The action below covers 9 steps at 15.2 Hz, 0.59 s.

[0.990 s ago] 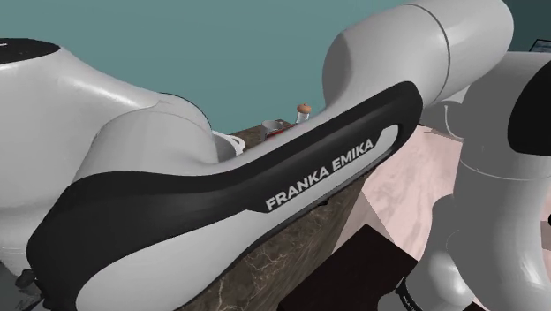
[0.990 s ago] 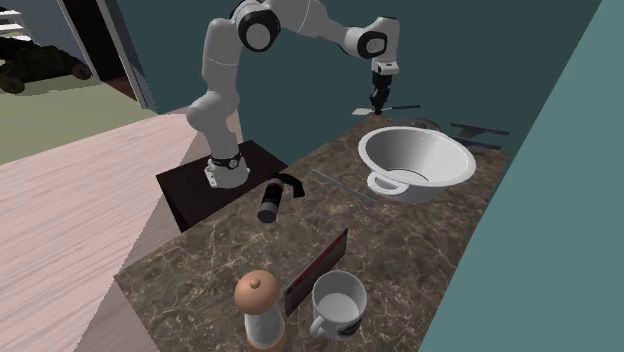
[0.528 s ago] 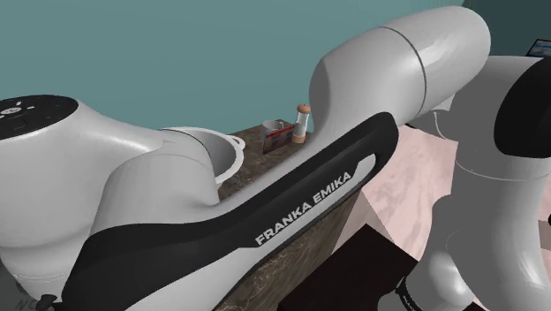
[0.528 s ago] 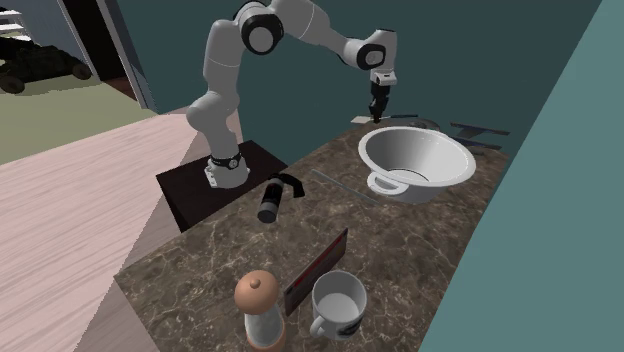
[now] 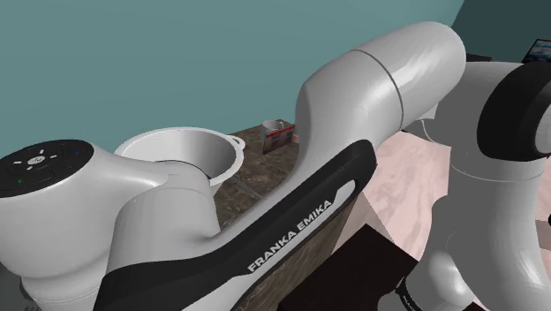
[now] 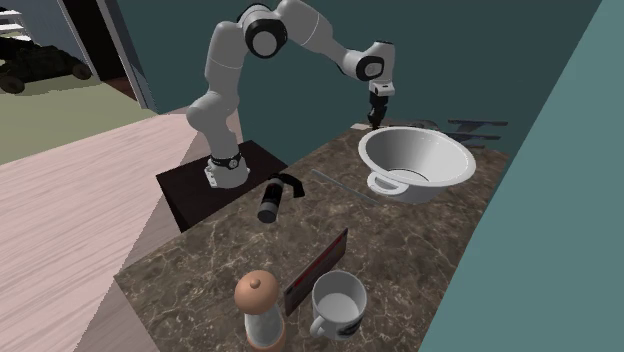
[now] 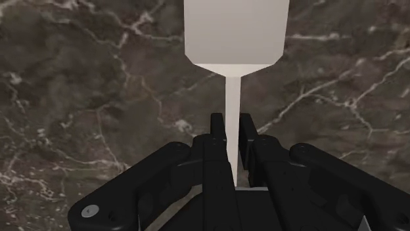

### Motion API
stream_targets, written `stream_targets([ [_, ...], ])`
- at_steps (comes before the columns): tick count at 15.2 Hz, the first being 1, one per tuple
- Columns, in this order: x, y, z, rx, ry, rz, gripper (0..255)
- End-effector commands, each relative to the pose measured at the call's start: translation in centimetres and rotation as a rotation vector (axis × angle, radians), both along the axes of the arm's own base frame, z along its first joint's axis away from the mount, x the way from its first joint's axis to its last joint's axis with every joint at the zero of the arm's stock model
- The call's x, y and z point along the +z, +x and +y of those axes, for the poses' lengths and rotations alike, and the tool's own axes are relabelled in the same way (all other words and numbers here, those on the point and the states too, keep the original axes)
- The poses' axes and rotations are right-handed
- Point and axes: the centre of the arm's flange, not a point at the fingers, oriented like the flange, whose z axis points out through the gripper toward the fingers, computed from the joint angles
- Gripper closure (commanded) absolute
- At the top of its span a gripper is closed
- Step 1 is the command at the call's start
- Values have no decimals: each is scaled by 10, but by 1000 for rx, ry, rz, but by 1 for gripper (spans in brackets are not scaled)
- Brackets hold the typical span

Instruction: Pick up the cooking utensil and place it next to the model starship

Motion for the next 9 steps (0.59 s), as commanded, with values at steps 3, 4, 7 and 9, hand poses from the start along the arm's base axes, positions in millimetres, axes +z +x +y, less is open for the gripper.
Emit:
stream_targets([
  [3, -5, 0, 0, 0, -2, 2, 255],
  [4, -5, 0, 0, 0, -2, 2, 255],
  [7, -5, 0, 0, 0, -2, 2, 255],
  [9, -3, -1, 0, 0, -2, 2, 0],
])
